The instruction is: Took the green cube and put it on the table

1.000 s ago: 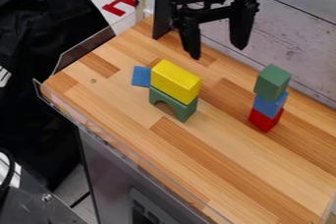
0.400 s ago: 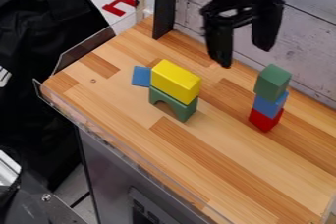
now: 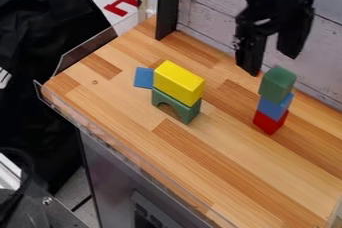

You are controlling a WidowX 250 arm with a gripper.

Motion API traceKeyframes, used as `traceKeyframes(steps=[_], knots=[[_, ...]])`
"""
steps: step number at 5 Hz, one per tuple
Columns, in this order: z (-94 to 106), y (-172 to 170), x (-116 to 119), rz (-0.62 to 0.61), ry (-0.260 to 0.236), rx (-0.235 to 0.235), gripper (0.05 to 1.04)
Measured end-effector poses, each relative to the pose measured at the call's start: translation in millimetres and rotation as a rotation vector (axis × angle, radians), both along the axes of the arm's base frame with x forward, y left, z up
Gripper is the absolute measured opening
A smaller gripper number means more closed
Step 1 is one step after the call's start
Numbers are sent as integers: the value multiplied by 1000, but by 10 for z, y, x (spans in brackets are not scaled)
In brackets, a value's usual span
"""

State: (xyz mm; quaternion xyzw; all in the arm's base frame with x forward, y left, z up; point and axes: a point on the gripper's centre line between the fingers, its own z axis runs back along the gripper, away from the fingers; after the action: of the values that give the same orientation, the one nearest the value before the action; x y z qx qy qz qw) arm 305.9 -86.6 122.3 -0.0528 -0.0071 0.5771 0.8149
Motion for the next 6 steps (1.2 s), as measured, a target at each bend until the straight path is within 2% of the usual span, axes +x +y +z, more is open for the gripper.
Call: traceKeyframes(steps=[3, 5, 6], knots=[[-46, -45, 223, 137, -96, -28, 1001], [-184, -67, 249, 168, -69, -37, 1001], [-293, -52, 235, 184, -29, -14, 1001]])
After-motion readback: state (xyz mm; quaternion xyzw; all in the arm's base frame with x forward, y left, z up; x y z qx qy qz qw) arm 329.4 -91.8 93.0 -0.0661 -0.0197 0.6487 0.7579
